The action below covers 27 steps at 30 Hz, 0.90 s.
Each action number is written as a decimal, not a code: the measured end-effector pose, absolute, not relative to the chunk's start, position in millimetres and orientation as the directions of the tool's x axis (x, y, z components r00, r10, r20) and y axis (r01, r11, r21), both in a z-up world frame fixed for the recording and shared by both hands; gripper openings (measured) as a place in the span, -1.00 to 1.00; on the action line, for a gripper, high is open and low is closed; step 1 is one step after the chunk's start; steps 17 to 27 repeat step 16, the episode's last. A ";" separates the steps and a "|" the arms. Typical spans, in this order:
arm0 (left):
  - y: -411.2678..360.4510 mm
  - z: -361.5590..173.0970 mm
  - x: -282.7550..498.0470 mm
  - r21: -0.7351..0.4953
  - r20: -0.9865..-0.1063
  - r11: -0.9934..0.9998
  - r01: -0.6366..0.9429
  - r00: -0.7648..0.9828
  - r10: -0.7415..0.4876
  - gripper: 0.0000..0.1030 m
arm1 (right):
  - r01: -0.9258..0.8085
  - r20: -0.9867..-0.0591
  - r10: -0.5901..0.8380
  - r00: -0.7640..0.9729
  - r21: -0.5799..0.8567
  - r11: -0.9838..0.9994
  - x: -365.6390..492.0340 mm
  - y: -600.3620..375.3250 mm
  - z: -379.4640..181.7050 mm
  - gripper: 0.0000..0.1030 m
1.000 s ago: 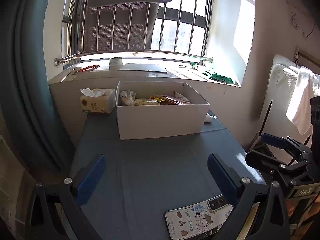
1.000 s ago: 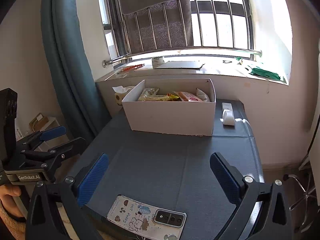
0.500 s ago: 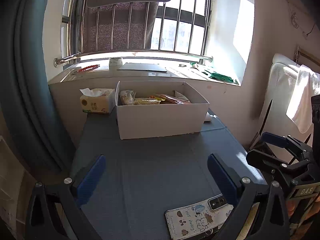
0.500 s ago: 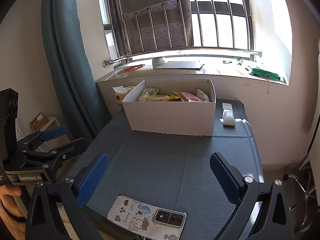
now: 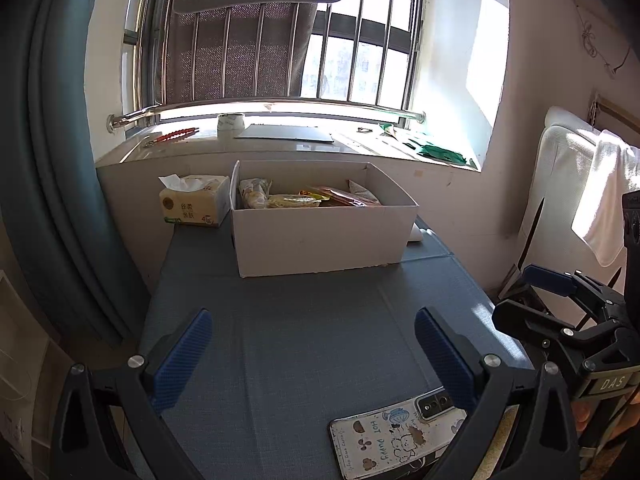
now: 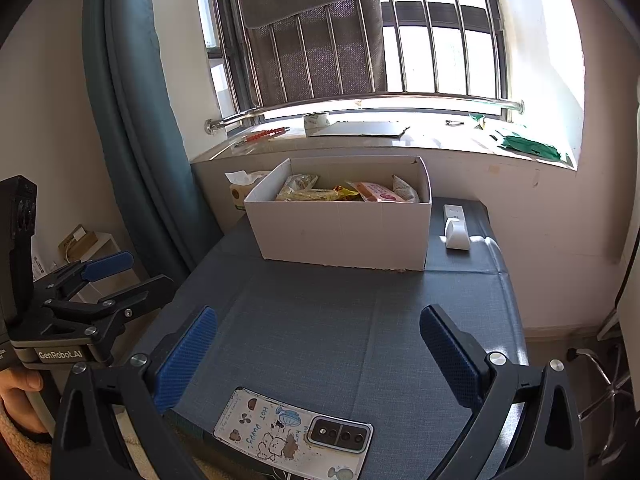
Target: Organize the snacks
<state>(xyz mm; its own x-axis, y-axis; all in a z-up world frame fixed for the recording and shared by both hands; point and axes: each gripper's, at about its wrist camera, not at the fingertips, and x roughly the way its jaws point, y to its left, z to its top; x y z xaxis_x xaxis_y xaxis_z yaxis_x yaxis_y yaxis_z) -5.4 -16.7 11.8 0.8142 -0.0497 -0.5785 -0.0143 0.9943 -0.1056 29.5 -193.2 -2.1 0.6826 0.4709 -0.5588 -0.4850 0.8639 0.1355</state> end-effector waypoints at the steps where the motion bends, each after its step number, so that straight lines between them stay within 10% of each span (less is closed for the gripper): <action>1: -16.7 11.8 -5.3 -0.106 -0.579 0.994 -0.014 0.814 -0.050 1.00 | -0.485 -0.558 0.471 0.683 0.136 0.864 29.1 -193.3 -2.2 1.00; 27: -16.3 10.9 -9.4 -0.111 -0.573 0.994 0.005 0.817 -0.068 1.00 | -0.489 -0.561 0.472 0.680 0.133 0.862 28.2 -192.5 -3.1 1.00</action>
